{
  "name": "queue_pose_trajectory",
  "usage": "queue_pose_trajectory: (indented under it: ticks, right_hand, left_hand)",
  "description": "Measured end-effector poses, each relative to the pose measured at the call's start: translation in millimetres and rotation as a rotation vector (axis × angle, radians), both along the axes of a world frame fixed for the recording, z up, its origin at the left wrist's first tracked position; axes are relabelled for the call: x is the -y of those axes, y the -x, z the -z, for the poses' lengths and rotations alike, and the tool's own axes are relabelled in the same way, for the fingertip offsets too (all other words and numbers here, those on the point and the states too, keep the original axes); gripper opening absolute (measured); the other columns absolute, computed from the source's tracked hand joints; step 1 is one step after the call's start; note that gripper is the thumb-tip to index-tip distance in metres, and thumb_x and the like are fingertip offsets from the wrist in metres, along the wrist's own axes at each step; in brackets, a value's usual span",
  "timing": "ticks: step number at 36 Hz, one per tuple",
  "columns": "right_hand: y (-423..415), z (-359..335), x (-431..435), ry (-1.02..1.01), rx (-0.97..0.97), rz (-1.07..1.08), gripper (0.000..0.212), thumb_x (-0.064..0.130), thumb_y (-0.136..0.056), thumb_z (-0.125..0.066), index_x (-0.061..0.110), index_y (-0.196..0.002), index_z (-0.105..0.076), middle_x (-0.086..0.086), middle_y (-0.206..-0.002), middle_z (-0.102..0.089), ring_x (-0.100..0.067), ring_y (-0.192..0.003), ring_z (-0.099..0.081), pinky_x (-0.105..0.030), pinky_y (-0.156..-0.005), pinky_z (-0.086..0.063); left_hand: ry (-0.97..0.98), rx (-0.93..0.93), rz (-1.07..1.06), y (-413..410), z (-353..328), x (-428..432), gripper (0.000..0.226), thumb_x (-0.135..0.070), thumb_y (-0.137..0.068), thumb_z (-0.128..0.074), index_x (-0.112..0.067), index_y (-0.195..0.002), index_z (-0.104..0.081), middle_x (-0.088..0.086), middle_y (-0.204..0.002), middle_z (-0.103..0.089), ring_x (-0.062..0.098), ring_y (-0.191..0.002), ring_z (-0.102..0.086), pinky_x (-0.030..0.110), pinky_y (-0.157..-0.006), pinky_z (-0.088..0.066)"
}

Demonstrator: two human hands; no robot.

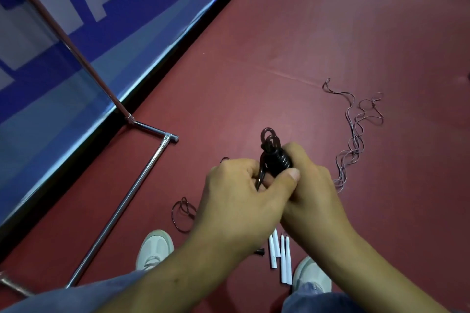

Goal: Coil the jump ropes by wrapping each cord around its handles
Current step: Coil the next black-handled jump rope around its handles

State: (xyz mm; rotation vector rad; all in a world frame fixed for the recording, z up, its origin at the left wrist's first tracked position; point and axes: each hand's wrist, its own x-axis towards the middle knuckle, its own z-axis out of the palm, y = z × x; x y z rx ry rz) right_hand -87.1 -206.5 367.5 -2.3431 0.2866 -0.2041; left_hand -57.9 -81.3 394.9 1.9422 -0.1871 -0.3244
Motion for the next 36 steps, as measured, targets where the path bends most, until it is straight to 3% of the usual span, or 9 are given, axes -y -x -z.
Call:
queue_pose_trajectory:
  ticks: [7, 11, 16, 20, 23, 25, 28, 33, 36]
  right_hand:
    - [-2.0, -5.7, -4.6, -0.084, -0.076, -0.119, 0.022, 0.017, -0.087, -0.063, 0.023, -0.09, -0.042, 0.006, -0.069, -0.063, -0.014, -0.059, -0.055, -0.034, -0.051, -0.043]
    - [3.8, -18.2, 7.4, -0.513, -0.219, -0.278, 0.038, 0.013, -0.088, -0.051, 0.034, -0.119, -0.051, 0.021, -0.069, -0.058, -0.003, -0.06, -0.045, -0.025, -0.058, -0.044]
    - [5.9, -17.8, 18.2, -0.622, -0.214, -0.331, 0.053, 0.021, -0.091, -0.056, 0.034, -0.142, -0.049, 0.015, -0.078, -0.054, -0.009, -0.066, -0.044, -0.025, -0.058, -0.043]
    - [-1.6, -18.7, 21.7, -0.53, -0.138, -0.235, 0.044, 0.011, -0.082, -0.083, 0.025, -0.12, -0.065, 0.004, -0.094, -0.07, -0.014, -0.077, -0.062, -0.028, -0.06, -0.054]
    - [-3.7, -23.6, 17.6, -0.451, -0.116, -0.158, 0.038, 0.018, -0.073, -0.091, 0.018, -0.099, -0.063, 0.003, -0.081, -0.07, -0.016, -0.068, -0.064, -0.043, -0.059, -0.058]
    - [-4.2, -25.2, 13.4, -0.399, -0.111, -0.104, 0.049, 0.029, -0.064, -0.093, 0.013, -0.091, -0.056, 0.006, -0.071, -0.066, -0.013, -0.058, -0.059, -0.039, -0.054, -0.055]
    - [-6.2, -25.3, 12.9, -0.22, -0.118, -0.076, 0.055, 0.049, -0.054, -0.079, 0.016, -0.092, -0.056, 0.001, -0.074, -0.067, -0.024, -0.065, -0.061, -0.045, -0.059, -0.054]
    - [-6.5, -24.0, 10.4, -0.315, -0.052, -0.159, 0.029, 0.013, -0.077, -0.076, 0.029, -0.088, -0.054, 0.01, -0.069, -0.062, -0.006, -0.056, -0.051, -0.019, -0.053, -0.043]
    - [-6.2, -19.7, 11.9, -0.35, -0.035, -0.209, 0.019, 0.017, -0.076, -0.068, 0.021, -0.087, -0.053, 0.009, -0.067, -0.057, -0.006, -0.058, -0.045, -0.022, -0.053, -0.039]
  left_hand:
    - [0.021, 0.036, -0.038, -12.4, 1.7, -6.3, 0.053, -0.05, -0.078, -0.078, -0.002, -0.064, -0.06, -0.001, -0.046, -0.041, 0.014, -0.046, -0.032, 0.026, -0.042, -0.029]
    - [0.026, 0.081, 0.006, -14.6, 4.5, -11.7, 0.037, -0.04, -0.084, -0.078, -0.009, -0.068, -0.068, -0.003, -0.047, -0.043, 0.012, -0.046, -0.034, 0.028, -0.045, -0.032]
    - [-0.023, 0.138, 0.0, -19.4, 1.9, -15.9, 0.042, -0.04, -0.087, -0.073, -0.013, -0.058, -0.06, -0.009, -0.041, -0.035, 0.009, -0.041, -0.029, 0.021, -0.043, -0.026]
    - [-0.083, 0.168, -0.003, -20.8, 0.7, -18.1, 0.049, -0.037, -0.089, -0.072, -0.01, -0.054, -0.051, -0.007, -0.042, -0.034, 0.01, -0.042, -0.028, 0.021, -0.04, -0.024]
    - [-0.088, 0.187, 0.008, -21.9, 0.6, -17.9, 0.043, -0.037, -0.091, -0.07, -0.006, -0.061, -0.061, 0.002, -0.045, -0.039, 0.012, -0.042, -0.033, 0.025, -0.041, -0.03]
    - [-0.07, 0.191, 0.021, -21.1, 0.2, -16.5, 0.043, -0.037, -0.092, -0.069, -0.005, -0.064, -0.065, 0.011, -0.05, -0.049, 0.022, -0.046, -0.041, 0.035, -0.046, -0.038]
    - [-0.057, 0.177, 0.046, -16.3, -0.4, -14.2, 0.043, -0.037, -0.092, -0.068, -0.006, -0.062, -0.063, 0.008, -0.047, -0.046, 0.016, -0.043, -0.036, 0.033, -0.043, -0.035]
    - [-0.133, 0.227, 0.118, -11.3, -1.1, -13.0, 0.049, -0.037, -0.095, -0.062, -0.009, -0.057, -0.052, -0.004, -0.043, -0.037, 0.015, -0.043, -0.031, 0.024, -0.042, -0.026]
    - [-0.159, 0.209, 0.213, -12.2, -1.3, -14.6, 0.042, -0.036, -0.098, -0.058, -0.01, -0.065, -0.059, -0.001, -0.046, -0.046, 0.021, -0.043, -0.039, 0.032, -0.044, -0.033]
